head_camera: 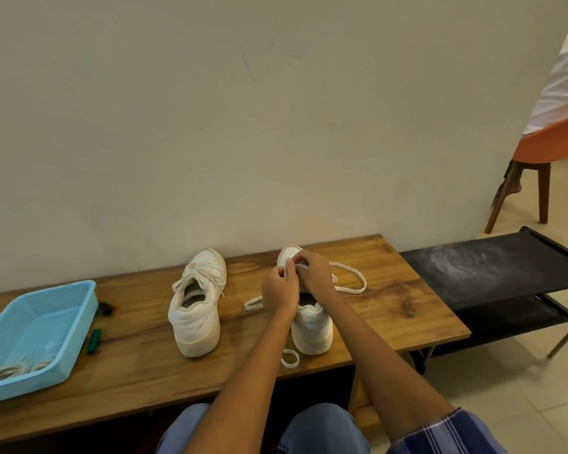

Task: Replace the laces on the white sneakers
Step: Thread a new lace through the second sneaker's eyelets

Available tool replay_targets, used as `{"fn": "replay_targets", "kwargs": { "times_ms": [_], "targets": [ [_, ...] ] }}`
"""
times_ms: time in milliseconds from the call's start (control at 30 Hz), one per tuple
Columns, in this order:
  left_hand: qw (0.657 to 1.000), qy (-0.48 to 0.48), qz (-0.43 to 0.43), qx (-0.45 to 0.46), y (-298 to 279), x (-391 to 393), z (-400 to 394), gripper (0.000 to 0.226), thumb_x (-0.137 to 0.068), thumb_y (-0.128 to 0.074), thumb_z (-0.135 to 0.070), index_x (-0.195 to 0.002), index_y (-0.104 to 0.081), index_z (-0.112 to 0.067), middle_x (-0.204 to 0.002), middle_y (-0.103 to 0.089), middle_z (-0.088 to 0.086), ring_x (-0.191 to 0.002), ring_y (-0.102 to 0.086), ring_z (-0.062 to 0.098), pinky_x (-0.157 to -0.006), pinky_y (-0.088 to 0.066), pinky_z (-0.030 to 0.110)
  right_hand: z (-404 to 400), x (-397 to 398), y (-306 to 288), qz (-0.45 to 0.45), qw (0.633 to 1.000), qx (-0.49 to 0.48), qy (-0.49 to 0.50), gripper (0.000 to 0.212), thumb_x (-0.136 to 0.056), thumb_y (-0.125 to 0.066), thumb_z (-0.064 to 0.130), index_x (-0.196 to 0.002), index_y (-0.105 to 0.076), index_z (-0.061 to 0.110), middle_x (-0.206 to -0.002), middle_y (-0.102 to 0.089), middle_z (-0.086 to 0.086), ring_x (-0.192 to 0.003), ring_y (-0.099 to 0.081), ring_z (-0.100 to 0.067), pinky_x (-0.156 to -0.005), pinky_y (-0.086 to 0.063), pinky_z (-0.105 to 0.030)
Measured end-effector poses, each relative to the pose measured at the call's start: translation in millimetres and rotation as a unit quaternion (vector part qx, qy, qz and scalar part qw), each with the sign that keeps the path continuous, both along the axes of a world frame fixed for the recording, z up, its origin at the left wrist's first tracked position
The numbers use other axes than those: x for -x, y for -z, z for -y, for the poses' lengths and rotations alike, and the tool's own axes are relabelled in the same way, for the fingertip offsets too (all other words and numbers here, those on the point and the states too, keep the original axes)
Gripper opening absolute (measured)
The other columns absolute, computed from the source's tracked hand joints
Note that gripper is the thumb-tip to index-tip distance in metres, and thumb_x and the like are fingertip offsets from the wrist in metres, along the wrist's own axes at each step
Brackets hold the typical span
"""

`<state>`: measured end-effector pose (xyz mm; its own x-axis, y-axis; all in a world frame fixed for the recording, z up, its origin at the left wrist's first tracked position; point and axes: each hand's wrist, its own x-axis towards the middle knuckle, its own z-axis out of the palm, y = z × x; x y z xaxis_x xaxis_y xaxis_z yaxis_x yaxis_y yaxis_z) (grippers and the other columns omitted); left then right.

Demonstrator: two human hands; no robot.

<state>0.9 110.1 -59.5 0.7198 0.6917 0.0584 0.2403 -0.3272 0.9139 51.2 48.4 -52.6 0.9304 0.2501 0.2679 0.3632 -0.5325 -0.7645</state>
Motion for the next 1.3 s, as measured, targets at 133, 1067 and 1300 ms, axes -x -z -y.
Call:
{"fn": "replay_targets", "kwargs": {
  "times_ms": [133, 1067, 1300],
  "targets": [
    [0.989, 0.022, 0.041, 0.141, 4.6, 0.2, -10.3, 0.044, -0.101, -0.034, -0.039, -0.094, -0.067, -0.01, -0.084, -0.063, 0.005, -0.08, -0.057, 0.018, -0.066, -0.043, 0.025, 0.0, -1.0, 1.7, -0.014, 1.0, -0.009, 0.013, 0.008, -0.083, -0.064, 0.002, -0.087, -0.069, 0.006, -0.09, -0.07, -0.008, -0.081, -0.06, -0.016, -0.068, -0.038, -0.014],
    [0.802, 0.049, 0.196, 0.562, -46.9, -14.7, -49.7, 0.017, -0.101, -0.034, -0.008, -0.092, -0.048, -0.008, -0.083, -0.056, 0.01, -0.07, -0.058, 0.022, -0.079, -0.05, 0.038, 4.6, -0.1, 4.9, -0.046, 0.995, -0.029, 0.086, 0.022, -0.077, -0.063, 0.018, -0.065, -0.045, 0.017, -0.061, -0.044, 0.006, -0.058, -0.039, -0.01, -0.051, -0.03, -0.022],
    [0.967, 0.193, -0.158, 0.05, -27.5, 0.5, -55.1, 0.022, -0.094, -0.053, -0.033, -0.086, -0.058, -0.014, -0.074, -0.052, -0.001, -0.06, -0.043, 0.009, -0.052, -0.035, 0.021, 3.2, -1.6, 6.9, -0.058, 0.993, -0.047, 0.088, 0.02, -0.077, -0.062, 0.016, -0.064, -0.046, 0.017, -0.061, -0.045, 0.004, -0.057, -0.04, -0.011, -0.053, -0.034, -0.024]
  ]
}}
